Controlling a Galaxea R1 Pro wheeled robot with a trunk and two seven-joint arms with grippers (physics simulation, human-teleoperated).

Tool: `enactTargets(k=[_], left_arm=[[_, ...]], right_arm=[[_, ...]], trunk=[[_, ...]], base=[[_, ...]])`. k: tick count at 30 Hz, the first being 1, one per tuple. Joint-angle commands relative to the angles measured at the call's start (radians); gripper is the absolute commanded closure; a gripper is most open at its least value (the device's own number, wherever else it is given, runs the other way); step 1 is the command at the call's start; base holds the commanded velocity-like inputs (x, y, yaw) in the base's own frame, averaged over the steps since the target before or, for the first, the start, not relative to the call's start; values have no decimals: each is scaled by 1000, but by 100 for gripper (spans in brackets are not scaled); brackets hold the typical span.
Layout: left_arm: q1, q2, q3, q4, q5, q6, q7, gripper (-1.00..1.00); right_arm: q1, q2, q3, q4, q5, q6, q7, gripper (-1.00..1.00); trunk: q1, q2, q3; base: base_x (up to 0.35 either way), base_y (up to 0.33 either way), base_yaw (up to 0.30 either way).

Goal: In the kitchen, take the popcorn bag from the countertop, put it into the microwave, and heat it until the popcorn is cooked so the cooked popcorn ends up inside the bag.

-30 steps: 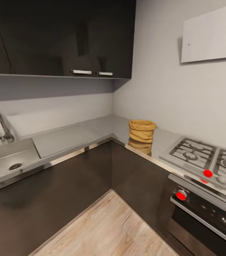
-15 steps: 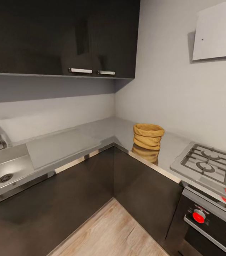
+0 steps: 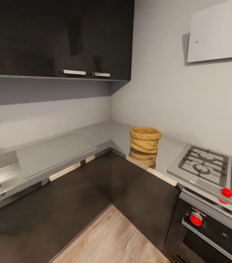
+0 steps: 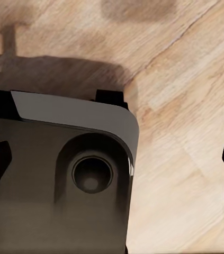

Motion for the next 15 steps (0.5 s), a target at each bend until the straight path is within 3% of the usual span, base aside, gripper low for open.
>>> enactTargets(k=[1, 6, 15], left_arm=[[0, 0, 1, 0, 7, -1, 0, -100], [0, 0, 1, 0, 7, -1, 0, -100], [0, 0, 1, 0, 7, -1, 0, -100]], right_arm=[[-1, -1, -9, 3, 8, -6, 2, -100], [-1, 0, -9, 3, 8, -6, 2, -100], [-1, -5, -9, 3, 8, -8, 3, -100]], trunk=[[0, -1, -1], [0, -1, -1], [0, -1, -1]], base=[[0, 0, -184], [0, 0, -163], [0, 0, -13]])
